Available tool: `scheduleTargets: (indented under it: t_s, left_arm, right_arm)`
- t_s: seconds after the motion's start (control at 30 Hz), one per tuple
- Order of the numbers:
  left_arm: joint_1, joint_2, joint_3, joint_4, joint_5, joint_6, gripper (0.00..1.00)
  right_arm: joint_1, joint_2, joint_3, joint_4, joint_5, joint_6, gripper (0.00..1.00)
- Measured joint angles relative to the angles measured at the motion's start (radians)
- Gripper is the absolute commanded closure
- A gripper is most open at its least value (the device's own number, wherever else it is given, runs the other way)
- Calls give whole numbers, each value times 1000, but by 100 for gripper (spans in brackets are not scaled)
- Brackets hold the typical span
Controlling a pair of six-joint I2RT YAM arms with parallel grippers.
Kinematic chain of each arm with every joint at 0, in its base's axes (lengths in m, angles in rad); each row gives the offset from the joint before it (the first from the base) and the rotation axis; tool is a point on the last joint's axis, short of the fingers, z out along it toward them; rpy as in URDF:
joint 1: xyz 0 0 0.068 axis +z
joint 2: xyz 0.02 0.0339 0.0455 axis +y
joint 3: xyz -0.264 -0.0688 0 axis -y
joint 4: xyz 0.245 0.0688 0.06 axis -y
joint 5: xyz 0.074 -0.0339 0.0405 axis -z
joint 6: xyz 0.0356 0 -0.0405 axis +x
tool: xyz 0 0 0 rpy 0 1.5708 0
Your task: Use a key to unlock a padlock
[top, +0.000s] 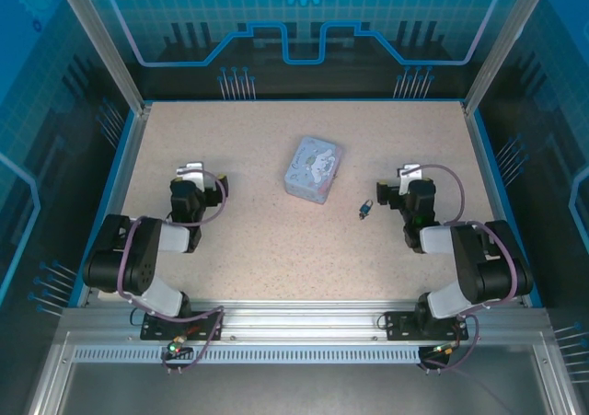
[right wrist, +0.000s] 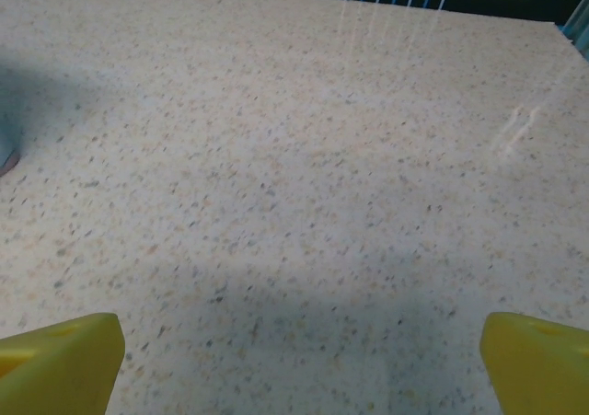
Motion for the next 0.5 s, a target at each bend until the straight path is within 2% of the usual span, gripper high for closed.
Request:
scheduleTargets:
  t_s: [0.5]
  left_arm:
    - [4,0,0,-13,30,-7,1]
  right_arm:
    - [-9,0,13,0,-36,-1,0]
